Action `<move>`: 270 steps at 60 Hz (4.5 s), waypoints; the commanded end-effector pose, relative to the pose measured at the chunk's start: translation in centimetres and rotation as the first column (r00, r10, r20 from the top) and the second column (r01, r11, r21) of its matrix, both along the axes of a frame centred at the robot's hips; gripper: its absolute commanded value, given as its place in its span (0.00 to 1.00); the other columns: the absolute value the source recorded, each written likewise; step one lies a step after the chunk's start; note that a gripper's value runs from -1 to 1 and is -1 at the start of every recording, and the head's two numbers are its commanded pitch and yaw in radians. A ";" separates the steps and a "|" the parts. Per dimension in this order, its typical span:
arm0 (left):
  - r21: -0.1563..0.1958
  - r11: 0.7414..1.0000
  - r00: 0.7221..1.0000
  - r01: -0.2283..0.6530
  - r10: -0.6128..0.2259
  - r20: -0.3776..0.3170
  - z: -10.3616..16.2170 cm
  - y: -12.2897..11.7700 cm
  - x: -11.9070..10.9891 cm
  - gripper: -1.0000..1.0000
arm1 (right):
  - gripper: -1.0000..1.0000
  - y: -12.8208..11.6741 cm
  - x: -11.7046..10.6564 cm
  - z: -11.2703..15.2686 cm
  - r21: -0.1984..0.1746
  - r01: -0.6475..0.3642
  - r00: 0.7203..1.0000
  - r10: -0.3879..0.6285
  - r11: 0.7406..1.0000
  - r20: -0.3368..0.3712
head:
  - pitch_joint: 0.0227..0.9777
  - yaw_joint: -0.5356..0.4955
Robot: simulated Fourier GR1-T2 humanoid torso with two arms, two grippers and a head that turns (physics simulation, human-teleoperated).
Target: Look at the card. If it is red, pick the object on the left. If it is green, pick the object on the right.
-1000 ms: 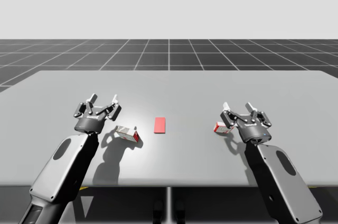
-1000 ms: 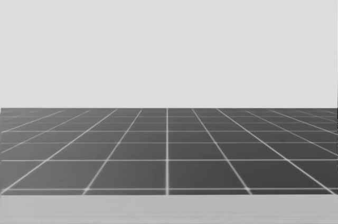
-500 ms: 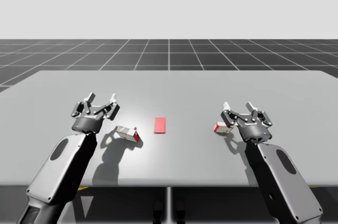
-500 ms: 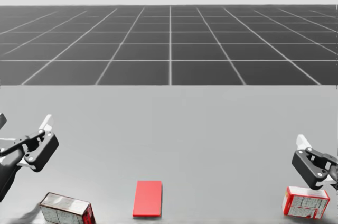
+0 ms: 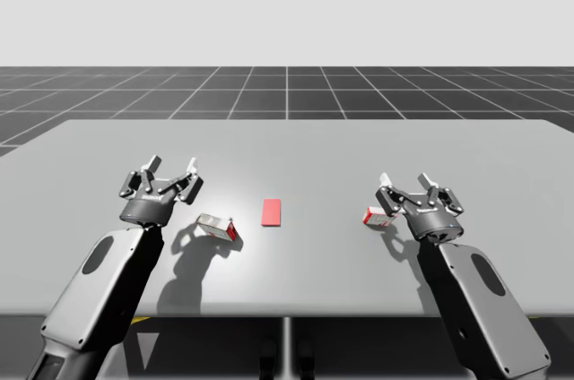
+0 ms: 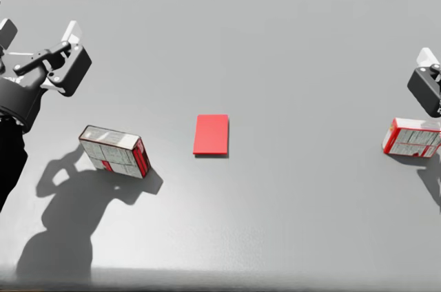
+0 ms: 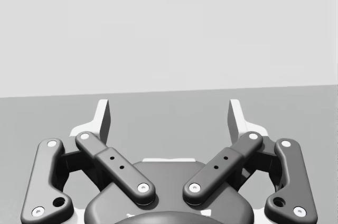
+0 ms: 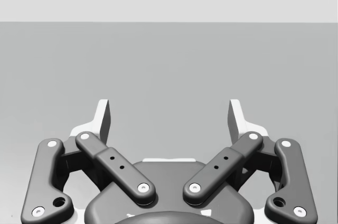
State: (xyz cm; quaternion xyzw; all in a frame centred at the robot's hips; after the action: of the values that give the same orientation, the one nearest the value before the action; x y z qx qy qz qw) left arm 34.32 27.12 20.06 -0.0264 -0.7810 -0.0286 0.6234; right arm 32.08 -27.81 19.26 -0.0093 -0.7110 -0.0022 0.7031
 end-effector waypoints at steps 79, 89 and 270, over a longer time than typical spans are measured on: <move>-0.002 0.999 0.999 0.039 -0.039 0.009 1.2 -2.0 -1.6 0.00 | 0.00 0.4 -0.3 0.0 0.001 -0.016 1.000 0.016 1.000 0.001 | 0.88 0.82; -0.048 0.996 0.995 0.078 -0.080 -0.052 2.1 -2.7 -3.3 0.00 | 0.00 0.4 -0.3 0.0 0.002 -0.016 1.000 0.016 1.000 0.000 | 0.87 0.82; -0.035 0.989 0.887 0.146 -0.146 -0.438 -7.8 -7.9 -8.8 1.00 | 0.00 0.2 -0.5 0.3 -0.007 0.000 1.000 0.000 1.000 0.029 | 0.43 0.82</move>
State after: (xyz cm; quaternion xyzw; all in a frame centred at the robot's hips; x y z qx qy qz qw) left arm 26.06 19.64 12.73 -0.0598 -0.6289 -0.0307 0.7746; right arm 31.59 -27.53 19.55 -0.0122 -0.7207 0.0009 0.6932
